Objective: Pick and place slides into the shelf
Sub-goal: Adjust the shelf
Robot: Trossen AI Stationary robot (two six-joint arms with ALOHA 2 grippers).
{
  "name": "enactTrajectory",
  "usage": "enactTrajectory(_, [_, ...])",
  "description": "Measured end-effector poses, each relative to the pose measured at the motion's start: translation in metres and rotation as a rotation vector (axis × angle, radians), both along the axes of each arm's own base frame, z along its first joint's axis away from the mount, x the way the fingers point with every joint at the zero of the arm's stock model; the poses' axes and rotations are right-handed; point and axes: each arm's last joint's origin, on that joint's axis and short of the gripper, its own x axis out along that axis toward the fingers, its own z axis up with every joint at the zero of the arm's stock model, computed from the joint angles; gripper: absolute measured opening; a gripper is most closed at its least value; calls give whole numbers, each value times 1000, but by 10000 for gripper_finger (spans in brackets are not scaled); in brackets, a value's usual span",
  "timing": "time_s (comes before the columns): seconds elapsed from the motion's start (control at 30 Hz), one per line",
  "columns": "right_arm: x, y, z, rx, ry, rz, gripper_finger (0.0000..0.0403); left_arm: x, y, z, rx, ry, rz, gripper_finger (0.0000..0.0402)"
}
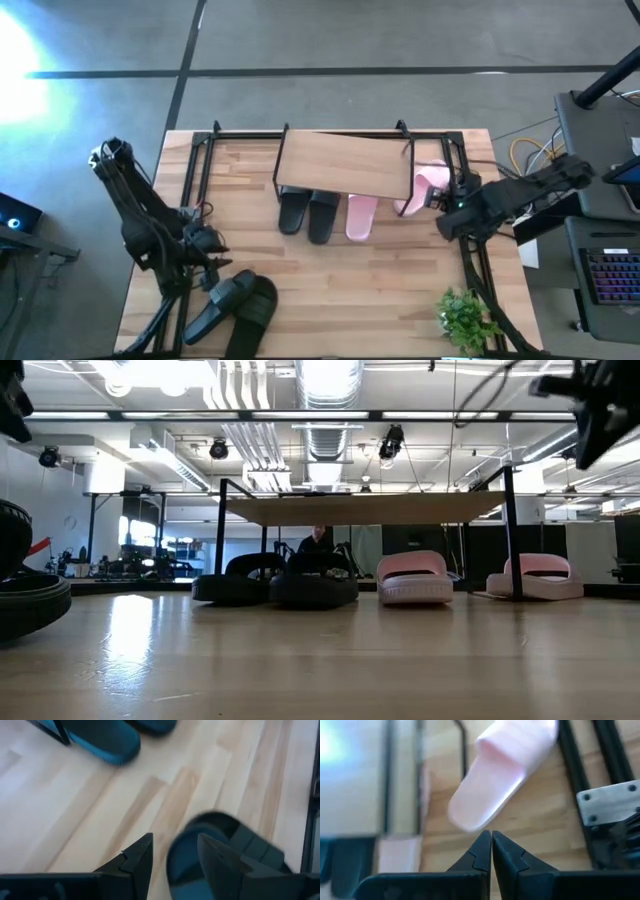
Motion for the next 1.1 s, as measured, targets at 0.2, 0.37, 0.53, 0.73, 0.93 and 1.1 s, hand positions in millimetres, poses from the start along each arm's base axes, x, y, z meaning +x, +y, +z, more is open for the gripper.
enactTrajectory(0.2, [-9, -22, -19, -87, -68, -142, 9, -5, 12, 0, 5, -64, 29, 141])
enactTrajectory(0.37, [8, -38, -24, -150, -64, -157, 9, -8, 22, -6, 22, -80, 71, 141])
enactTrajectory(0.53, [20, -54, -27, -157, -22, -178, 9, -14, 48, 0, 13, -147, 275, 141])
enactTrajectory(0.73, [28, -64, -27, -147, -26, -137, 9, -23, 78, 11, -47, -283, 436, 141])
enactTrajectory(0.93, [39, -70, -24, -160, -86, -81, 9, -42, 104, 5, -158, -416, 529, 141])
enactTrajectory(1.1, [56, -74, -27, -160, -108, 14, 9, -38, 102, -4, -324, -645, 460, 140])
